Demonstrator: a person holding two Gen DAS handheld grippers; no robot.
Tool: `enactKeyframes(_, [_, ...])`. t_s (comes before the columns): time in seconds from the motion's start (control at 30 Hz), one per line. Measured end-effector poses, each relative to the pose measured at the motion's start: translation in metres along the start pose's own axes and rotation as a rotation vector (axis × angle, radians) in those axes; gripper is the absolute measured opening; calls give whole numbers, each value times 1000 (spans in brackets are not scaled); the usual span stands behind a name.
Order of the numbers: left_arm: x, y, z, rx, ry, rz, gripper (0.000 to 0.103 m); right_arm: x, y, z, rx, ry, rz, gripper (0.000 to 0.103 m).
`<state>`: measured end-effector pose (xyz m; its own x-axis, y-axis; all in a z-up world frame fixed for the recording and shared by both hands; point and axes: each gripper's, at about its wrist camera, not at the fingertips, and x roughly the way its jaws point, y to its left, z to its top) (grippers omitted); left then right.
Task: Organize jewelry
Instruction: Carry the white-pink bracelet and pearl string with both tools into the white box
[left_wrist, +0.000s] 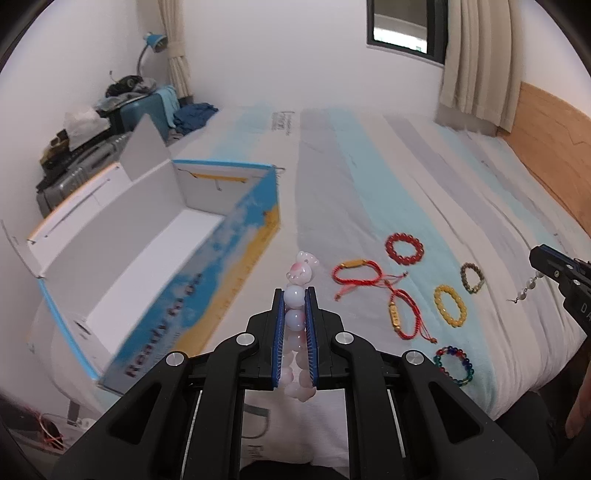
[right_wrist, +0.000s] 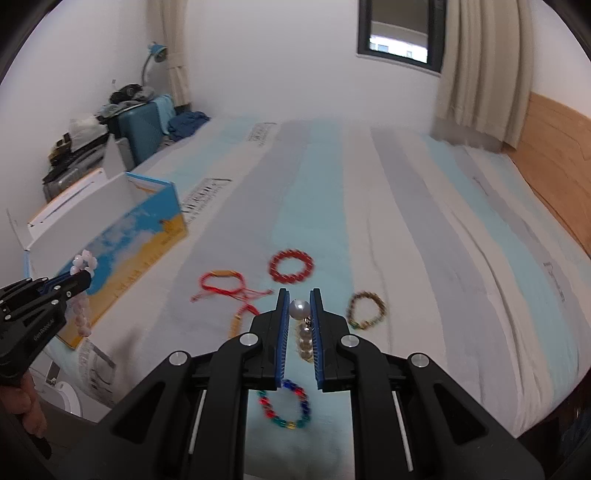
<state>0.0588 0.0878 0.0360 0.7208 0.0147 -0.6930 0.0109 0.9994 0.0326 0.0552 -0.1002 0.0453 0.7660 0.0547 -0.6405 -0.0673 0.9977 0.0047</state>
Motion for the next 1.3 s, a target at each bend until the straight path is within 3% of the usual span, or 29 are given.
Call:
enactKeyframes(0.47, [-37,79,34,-55,-56,89,10,-14,110,56,-132,-55,132,10])
enactKeyframes(0.83, [-40,139,56,-93,-53,133,10,-15,211,99,-278,-100,234,10])
enactKeyframes(1.07, [-32,167,62,-116,-24,155,10,6,254,106,-336,-47,306,10])
enactKeyframes(1.3, [-9,195,63,-147,38,152,10,41,286,116,-374,68,373,10])
